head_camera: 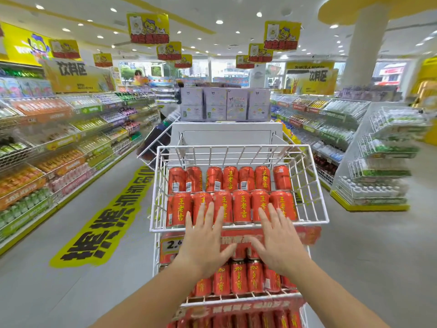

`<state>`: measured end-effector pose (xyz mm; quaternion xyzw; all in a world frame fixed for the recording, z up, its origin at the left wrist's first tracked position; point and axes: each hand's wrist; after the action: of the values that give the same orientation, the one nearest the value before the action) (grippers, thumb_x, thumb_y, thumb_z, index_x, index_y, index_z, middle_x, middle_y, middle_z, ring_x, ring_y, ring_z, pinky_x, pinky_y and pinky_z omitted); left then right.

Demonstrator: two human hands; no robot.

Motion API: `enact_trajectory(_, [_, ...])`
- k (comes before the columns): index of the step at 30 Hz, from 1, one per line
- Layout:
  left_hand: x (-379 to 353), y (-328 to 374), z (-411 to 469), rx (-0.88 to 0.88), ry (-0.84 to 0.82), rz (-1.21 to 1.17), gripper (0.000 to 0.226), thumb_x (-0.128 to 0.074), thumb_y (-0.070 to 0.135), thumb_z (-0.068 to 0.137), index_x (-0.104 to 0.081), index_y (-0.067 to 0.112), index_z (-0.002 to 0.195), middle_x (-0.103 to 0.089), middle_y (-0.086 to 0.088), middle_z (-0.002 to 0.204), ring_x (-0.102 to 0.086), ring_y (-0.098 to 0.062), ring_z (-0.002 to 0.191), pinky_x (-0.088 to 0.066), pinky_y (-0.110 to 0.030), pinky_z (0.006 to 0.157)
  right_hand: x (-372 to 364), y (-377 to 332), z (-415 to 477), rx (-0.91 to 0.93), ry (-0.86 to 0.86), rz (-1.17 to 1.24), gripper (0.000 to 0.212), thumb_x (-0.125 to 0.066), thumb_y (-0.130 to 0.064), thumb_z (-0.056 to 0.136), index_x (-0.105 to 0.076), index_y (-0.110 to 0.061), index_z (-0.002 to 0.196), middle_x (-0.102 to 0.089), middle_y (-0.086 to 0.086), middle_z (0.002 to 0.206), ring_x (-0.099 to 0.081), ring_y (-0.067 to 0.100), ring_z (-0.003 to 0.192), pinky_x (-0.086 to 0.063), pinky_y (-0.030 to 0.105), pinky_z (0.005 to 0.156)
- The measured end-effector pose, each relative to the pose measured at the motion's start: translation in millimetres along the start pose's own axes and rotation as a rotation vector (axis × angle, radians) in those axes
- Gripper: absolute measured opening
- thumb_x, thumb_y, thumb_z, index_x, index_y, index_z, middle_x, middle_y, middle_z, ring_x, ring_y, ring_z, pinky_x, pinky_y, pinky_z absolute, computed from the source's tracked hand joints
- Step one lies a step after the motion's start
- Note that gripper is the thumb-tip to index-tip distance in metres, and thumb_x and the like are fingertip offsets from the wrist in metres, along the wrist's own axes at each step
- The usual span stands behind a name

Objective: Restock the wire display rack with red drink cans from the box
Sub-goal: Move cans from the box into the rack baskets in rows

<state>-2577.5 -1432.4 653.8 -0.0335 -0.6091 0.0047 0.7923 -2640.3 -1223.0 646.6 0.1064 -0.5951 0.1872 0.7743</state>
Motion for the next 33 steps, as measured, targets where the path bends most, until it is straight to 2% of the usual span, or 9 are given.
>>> enact_trajectory(2, [-7.3,-21.2,-25.2,-0.034,0.044,-0.014,0.094,-0.021,0.077,0.093,-0.002,0.018,0.164,0.007,-0.013,0.169,0.005,-0.037,0.156,-0.005,-0.066,0.122,-4.6,-26.6,-17.5,0.005,-0.001,-0.019,0.091,0.005,-0.077,0.085,0.008,-0.024,0.158,0.013,0.007,0.166,0.010,0.028,0.153,0.002,0.044,0.122])
enact_trajectory(5, [-20.3,-47.5,-60.0,-0.081,0.074,-0.036,0.092,-0.031,0.074,0.091,-0.026,0.013,0.160,-0.023,-0.018,0.166,-0.020,-0.040,0.153,-0.023,-0.069,0.116,-18.4,-61.1,-41.5,-0.015,-0.001,-0.025,0.090,-0.006,-0.073,0.087,-0.003,-0.021,0.160,0.003,0.010,0.167,0.002,0.030,0.153,-0.005,0.047,0.122])
enact_trajectory(7, [-29.7,-59.5,-83.9,-0.100,0.064,-0.029,0.092,-0.030,0.073,0.091,-0.026,0.012,0.161,-0.021,-0.018,0.167,-0.019,-0.040,0.154,-0.023,-0.068,0.117,-29.8,-81.1,-58.4,-0.021,0.011,-0.015,0.086,-0.016,-0.069,0.091,-0.013,-0.019,0.160,-0.007,0.012,0.166,-0.009,0.033,0.153,-0.013,0.050,0.121])
enact_trajectory(12, [-65.0,-79.9,-135.2,-0.117,-0.003,-0.026,0.091,-0.032,0.072,0.092,-0.031,0.010,0.159,-0.026,-0.020,0.165,-0.024,-0.042,0.152,-0.024,-0.068,0.117,-65.0,-116.2,-95.7,-0.010,-0.098,-0.017,0.083,-0.014,-0.068,0.092,0.000,-0.022,0.159,0.006,0.008,0.167,0.003,0.029,0.153,-0.005,0.048,0.123])
enact_trajectory(21, [-187.6,-80.0,-228.8,0.014,-0.260,-0.037,0.090,-0.038,0.067,0.088,-0.035,0.008,0.156,-0.036,-0.023,0.160,-0.037,-0.044,0.145,-0.032,-0.067,0.111,-196.9,-141.3,-170.4,0.085,-0.367,-0.006,0.080,-0.028,-0.061,0.092,-0.034,-0.009,0.153,-0.031,0.021,0.158,-0.033,0.042,0.143,-0.033,0.055,0.113])
enact_trajectory(24, [-245.1,-71.7,-263.0,0.043,-0.389,-0.022,0.091,-0.028,0.068,0.090,-0.029,0.009,0.159,-0.030,-0.023,0.162,-0.033,-0.044,0.147,-0.029,-0.066,0.113,-257.7,-136.5,-205.6,0.104,-0.453,0.000,0.079,-0.030,-0.058,0.091,-0.038,-0.008,0.151,-0.036,0.023,0.155,-0.038,0.042,0.141,-0.037,0.056,0.110])
enact_trajectory(26, [-285.3,-63.9,-287.7,0.037,-0.470,0.013,0.092,-0.021,0.069,0.089,-0.022,0.011,0.161,-0.023,-0.023,0.165,-0.026,-0.044,0.150,-0.024,-0.065,0.115,-297.9,-134.2,-231.5,0.114,-0.521,0.007,0.079,-0.028,-0.057,0.091,-0.034,-0.009,0.153,-0.032,0.022,0.157,-0.034,0.041,0.143,-0.033,0.056,0.113])
enact_trajectory(29, [-344.6,-49.5,-323.4,0.052,-0.559,-0.039,0.092,-0.025,0.069,0.089,-0.029,0.010,0.159,-0.029,-0.024,0.163,-0.029,-0.045,0.148,-0.026,-0.067,0.115,-358.5,-129.2,-270.9,0.105,-0.617,0.039,0.079,-0.027,-0.058,0.093,-0.021,-0.012,0.158,-0.018,0.020,0.163,-0.019,0.038,0.150,-0.021,0.052,0.119])
enact_trajectory(33, [-435.8,-32.4,-373.6,0.084,-0.675,-0.097,0.090,-0.020,0.070,0.093,-0.019,0.012,0.162,-0.019,-0.022,0.166,-0.019,-0.043,0.153,-0.022,-0.066,0.118,-442.2,-126.9,-325.2,0.105,-0.748,0.074,0.075,-0.025,-0.059,0.098,-0.012,-0.016,0.158,-0.009,0.016,0.165,-0.009,0.036,0.152,-0.016,0.053,0.122])
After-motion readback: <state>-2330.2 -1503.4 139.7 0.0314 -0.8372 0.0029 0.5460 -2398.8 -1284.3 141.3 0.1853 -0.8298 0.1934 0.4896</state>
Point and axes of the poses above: each hand's wrist, its own z-axis towards the middle knuckle, its own x-axis out of the back of the hand, y = z × x
